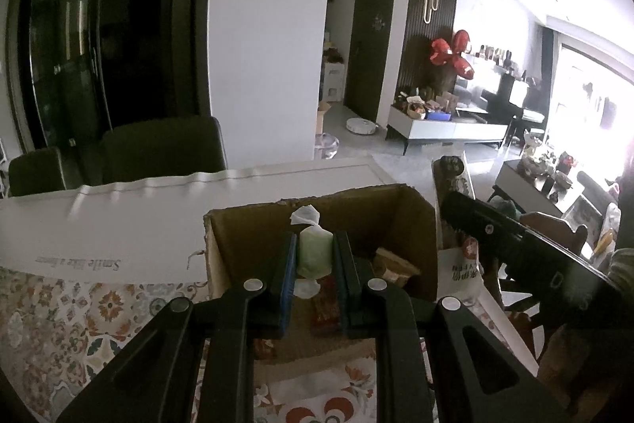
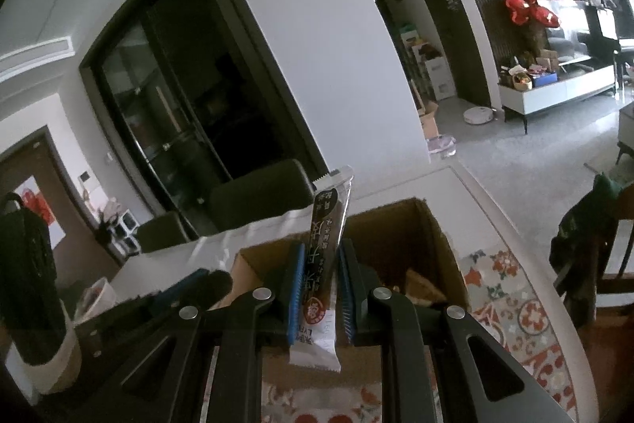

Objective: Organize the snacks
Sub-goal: 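Open both grippers to drop the snacks into the box, then move both open grippers back toward the last snacks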

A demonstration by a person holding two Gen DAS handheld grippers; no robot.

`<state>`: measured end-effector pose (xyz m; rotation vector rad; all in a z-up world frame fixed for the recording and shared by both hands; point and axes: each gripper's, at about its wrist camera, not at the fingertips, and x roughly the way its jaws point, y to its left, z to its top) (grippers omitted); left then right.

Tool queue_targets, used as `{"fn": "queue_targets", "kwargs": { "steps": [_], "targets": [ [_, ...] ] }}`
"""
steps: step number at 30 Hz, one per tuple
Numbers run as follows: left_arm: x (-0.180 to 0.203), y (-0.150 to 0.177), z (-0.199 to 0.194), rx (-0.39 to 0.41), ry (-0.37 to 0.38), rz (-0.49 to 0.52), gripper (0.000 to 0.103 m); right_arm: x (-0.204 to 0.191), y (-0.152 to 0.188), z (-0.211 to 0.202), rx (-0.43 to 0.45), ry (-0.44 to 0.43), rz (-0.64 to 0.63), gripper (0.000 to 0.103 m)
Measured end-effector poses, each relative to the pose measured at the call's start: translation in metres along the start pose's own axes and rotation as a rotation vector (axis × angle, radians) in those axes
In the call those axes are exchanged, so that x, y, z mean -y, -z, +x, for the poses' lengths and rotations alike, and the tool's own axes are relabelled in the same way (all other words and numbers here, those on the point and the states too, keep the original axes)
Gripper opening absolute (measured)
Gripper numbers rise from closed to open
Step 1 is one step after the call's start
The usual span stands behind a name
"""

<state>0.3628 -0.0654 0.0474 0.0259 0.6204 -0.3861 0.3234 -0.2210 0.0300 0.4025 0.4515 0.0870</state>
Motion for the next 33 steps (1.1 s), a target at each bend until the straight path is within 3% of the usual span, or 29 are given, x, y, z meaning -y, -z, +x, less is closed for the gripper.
{"fn": "queue_targets", "kwargs": {
  "steps": [8,12,14,16,20,22,33],
  "targets": [
    [-0.008,-0.005,0.022,-0.042,-0.001,-0.042,0.02,0.006,0.004,0.028,-0.034,0.035,-0.012,0.019],
    [-0.007,-0.003,0.024,-0.045,-0.014,-0.048,0.038,0.008,0.008,0.034,-0.059,0.058,-0.026,0.02],
    [-0.005,-0.002,0.023,-0.044,-0.017,-0.044,0.039,0.011,0.009,0.034,-0.062,0.062,-0.021,0.037],
    [-0.004,-0.001,0.021,-0.044,-0.03,-0.041,0.04,0.012,0.009,0.03,-0.051,0.075,-0.023,0.039],
    [-0.002,0.004,0.01,-0.03,-0.035,-0.041,0.044,0.013,0.011,0.02,-0.045,0.08,-0.03,0.04],
    [0.0,0.007,0.001,-0.016,-0.044,-0.036,0.046,0.013,0.012,0.013,-0.048,0.08,-0.034,0.045],
    [0.018,0.038,-0.057,0.044,-0.047,-0.017,0.051,0.006,0.032,-0.033,-0.038,0.062,-0.107,0.046]
  ]
}}
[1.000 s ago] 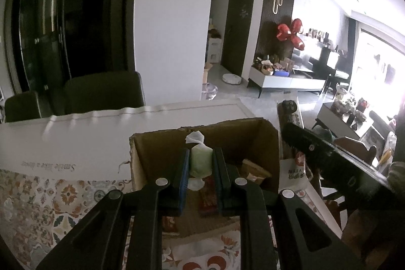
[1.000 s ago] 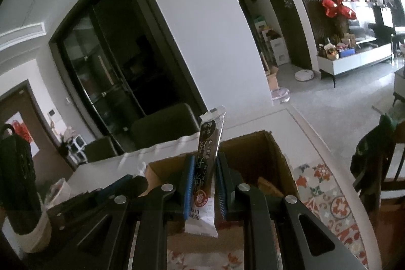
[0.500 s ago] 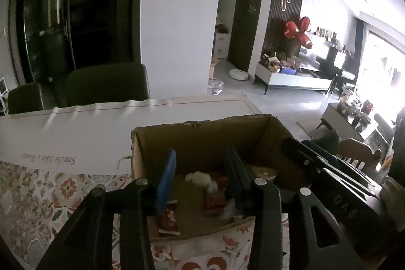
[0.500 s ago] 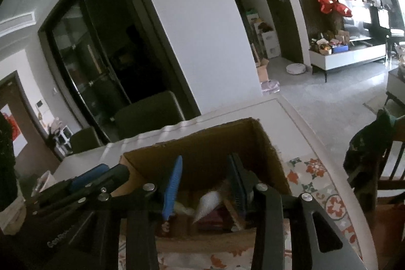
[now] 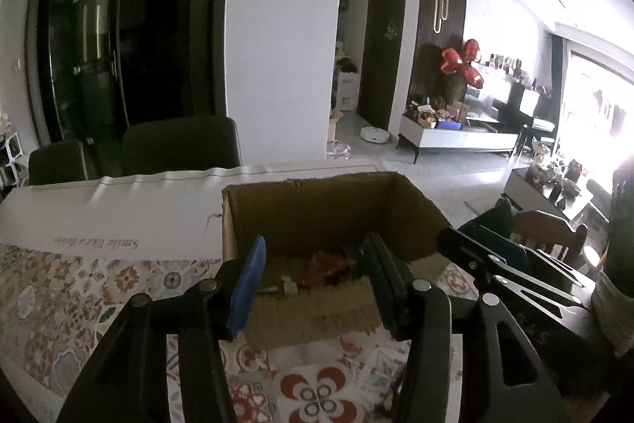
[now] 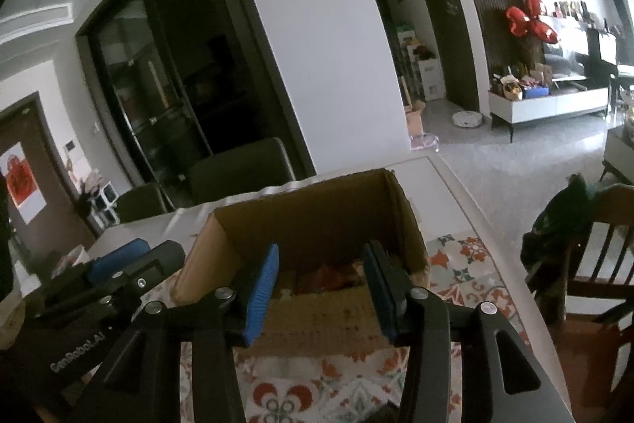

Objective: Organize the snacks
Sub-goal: 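Move both open grippers back toward the last snacks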

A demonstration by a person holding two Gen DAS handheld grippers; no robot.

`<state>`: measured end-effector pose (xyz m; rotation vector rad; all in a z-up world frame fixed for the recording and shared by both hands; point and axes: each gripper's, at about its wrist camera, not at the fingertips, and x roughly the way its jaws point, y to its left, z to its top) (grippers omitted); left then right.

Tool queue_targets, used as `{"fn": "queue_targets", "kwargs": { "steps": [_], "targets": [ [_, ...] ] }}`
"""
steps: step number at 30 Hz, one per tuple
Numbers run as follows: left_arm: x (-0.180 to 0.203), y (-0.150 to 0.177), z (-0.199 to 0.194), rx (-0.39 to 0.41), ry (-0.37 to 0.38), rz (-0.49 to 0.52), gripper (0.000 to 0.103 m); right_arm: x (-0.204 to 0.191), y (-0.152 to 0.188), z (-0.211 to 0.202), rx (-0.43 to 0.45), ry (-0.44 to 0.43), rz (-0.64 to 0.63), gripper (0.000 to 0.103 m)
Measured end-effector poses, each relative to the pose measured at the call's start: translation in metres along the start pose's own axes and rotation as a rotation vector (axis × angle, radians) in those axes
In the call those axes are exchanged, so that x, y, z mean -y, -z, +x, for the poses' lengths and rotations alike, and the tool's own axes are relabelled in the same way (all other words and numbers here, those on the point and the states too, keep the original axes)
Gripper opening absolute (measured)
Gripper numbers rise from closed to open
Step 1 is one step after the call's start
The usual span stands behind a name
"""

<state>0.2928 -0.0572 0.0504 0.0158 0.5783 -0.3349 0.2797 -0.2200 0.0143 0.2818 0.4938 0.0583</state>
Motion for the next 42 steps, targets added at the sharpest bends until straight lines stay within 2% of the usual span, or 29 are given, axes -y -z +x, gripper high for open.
{"fn": "queue_targets", "kwargs": {
  "steps": [7,20,24,42],
  "targets": [
    [0.014,0.023,-0.029,0.023,-0.004,0.037,0.052,0.003,0.023,-0.025,-0.003,0.002,-0.029,0.046],
    [0.024,0.074,-0.047,-0.018,0.015,0.033,0.053,0.01,0.061,-0.053,-0.031,0.017,-0.064,0.046],
    [0.026,0.09,-0.044,-0.052,0.035,0.025,0.054,0.011,0.078,-0.057,-0.046,0.025,-0.07,0.053],
    [0.037,0.155,-0.009,-0.226,0.101,0.022,0.054,0.034,0.134,-0.047,-0.198,0.079,-0.056,0.053]
  ]
}}
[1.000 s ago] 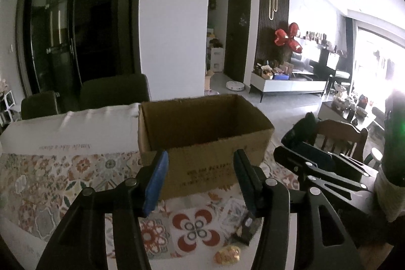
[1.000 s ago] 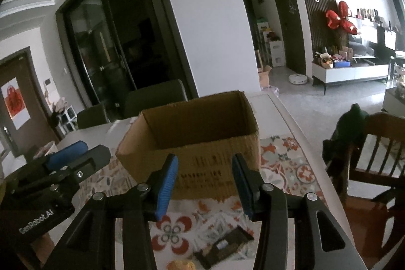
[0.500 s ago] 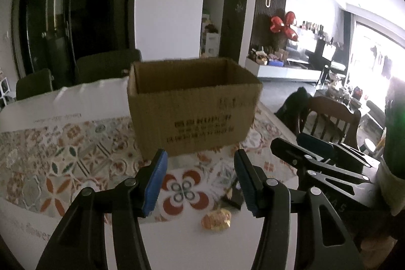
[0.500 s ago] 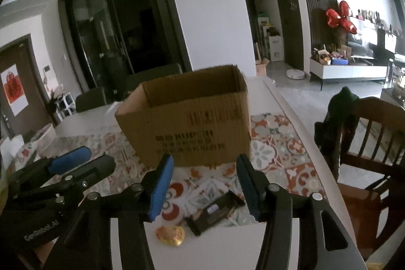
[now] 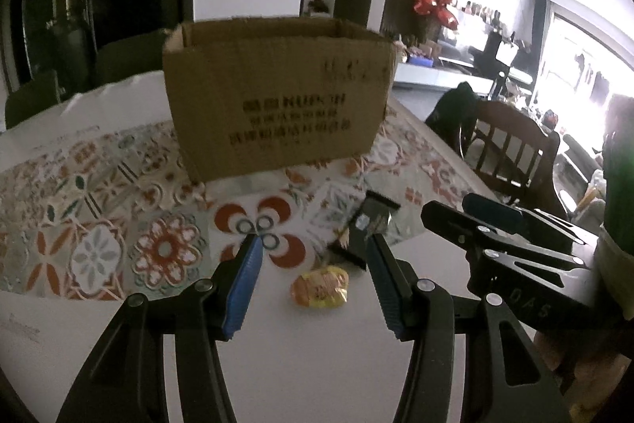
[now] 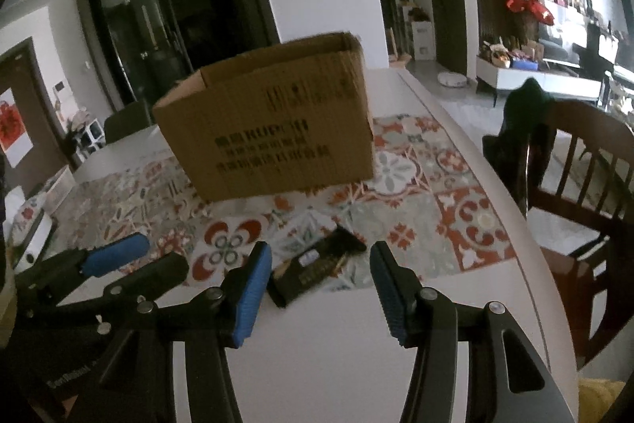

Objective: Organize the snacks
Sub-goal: 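Move both open grippers back toward the last snacks, then grasp the yellow snack pack with the left gripper while the right gripper grasps the black cracker pack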

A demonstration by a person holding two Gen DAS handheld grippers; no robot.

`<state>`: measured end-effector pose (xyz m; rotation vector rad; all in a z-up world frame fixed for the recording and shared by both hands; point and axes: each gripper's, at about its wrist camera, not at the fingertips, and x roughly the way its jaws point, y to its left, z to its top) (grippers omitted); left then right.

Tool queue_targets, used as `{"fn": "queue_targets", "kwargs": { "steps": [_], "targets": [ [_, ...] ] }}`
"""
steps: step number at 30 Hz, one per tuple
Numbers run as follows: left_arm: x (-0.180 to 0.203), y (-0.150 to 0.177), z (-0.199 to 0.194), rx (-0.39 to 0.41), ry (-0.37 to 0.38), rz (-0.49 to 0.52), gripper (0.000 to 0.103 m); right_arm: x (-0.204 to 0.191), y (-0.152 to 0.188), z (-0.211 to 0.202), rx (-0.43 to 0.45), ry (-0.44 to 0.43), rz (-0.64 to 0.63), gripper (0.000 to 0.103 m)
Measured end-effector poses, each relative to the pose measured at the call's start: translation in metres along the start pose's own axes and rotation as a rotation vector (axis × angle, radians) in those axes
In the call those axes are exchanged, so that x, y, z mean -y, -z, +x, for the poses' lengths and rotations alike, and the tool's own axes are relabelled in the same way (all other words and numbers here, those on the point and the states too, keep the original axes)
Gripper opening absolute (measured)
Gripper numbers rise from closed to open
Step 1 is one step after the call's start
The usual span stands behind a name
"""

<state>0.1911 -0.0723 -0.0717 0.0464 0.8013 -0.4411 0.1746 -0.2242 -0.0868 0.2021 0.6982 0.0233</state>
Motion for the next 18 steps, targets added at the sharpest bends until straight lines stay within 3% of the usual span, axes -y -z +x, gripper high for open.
{"fn": "queue_targets", "kwargs": {
  "steps": [18],
  "targets": [
    [0.0,0.022,0.049,-0.137,0.051,-0.041,0.053,0.013,0.027,0.029,-0.106,0.052,0.027,0.053]
  ]
}}
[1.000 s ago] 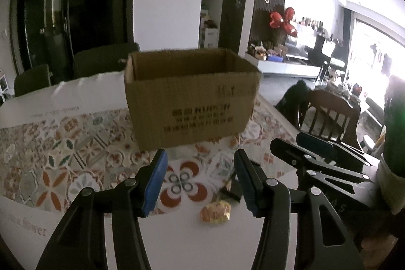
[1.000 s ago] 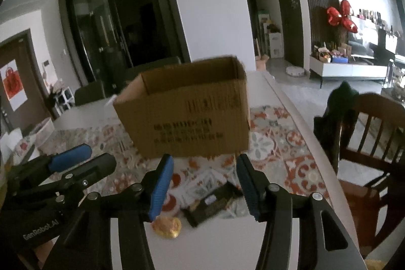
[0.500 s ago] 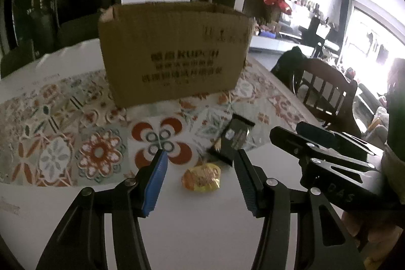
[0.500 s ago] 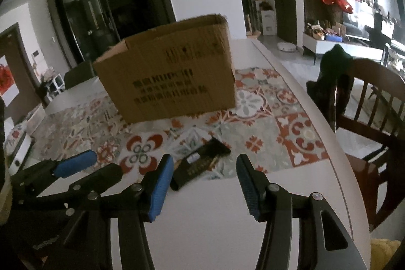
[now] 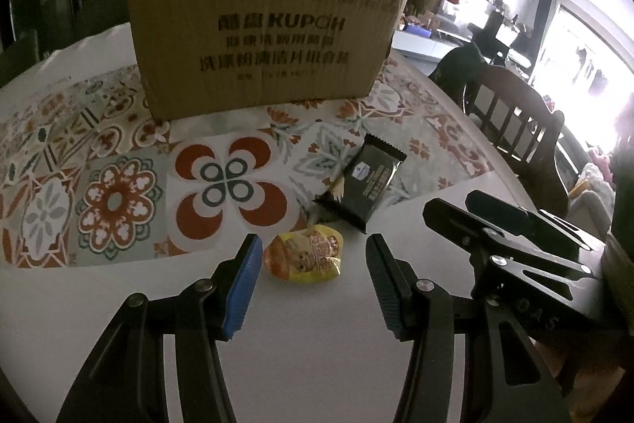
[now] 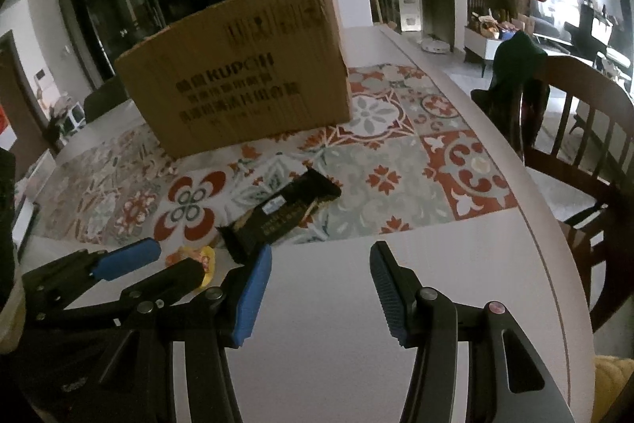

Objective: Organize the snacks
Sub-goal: 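Grasp the yellow snack pack with the left gripper while the right gripper grasps the black cracker pack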

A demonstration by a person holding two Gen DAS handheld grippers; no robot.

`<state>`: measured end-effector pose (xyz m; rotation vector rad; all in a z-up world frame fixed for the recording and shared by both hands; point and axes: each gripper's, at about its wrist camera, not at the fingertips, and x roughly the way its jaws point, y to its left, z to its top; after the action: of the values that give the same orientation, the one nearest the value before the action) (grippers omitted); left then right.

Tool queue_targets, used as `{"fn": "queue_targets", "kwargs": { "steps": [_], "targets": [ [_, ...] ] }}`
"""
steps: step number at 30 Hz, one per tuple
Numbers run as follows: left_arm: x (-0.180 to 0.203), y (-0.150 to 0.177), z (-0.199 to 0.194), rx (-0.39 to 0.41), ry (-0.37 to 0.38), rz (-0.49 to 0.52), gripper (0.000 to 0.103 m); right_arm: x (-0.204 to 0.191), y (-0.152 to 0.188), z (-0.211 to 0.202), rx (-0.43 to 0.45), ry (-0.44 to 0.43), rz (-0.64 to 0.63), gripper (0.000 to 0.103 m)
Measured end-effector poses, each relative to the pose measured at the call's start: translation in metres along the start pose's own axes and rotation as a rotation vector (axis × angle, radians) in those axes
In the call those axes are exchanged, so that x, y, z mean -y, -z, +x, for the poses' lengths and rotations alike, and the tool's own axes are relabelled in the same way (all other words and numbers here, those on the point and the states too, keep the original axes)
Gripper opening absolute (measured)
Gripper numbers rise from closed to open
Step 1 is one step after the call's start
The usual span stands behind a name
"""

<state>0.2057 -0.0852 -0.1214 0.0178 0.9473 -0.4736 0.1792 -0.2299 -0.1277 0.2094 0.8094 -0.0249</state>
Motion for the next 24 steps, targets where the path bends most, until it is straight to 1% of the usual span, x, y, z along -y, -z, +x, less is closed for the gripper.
{"fn": "queue_targets", "kwargs": {
  "steps": [5,10,17,21,22,24],
  "targets": [
    [-0.002,0.0,0.007,-0.006,-0.002,-0.006,0.052,0.002,0.001,0.006,-0.015,0.007,0.007,0.053],
    [-0.005,0.0,0.013,-0.016,-0.006,-0.013,0.048,0.001,0.0,0.009,-0.021,0.012,0.011,0.053],
    [-0.006,0.0,0.014,-0.005,-0.009,-0.016,0.045,0.0,0.0,0.013,-0.029,0.012,0.015,0.053],
    [-0.008,0.0,0.013,0.01,-0.005,-0.02,0.041,-0.001,0.0,0.014,-0.031,0.008,0.022,0.053],
    [-0.008,0.0,0.011,0.016,-0.005,-0.018,0.036,-0.002,-0.001,0.014,-0.031,0.007,0.023,0.053],
    [-0.009,0.0,0.009,0.023,-0.008,-0.017,0.035,-0.004,-0.001,0.014,-0.03,0.001,0.026,0.053]
  ]
}}
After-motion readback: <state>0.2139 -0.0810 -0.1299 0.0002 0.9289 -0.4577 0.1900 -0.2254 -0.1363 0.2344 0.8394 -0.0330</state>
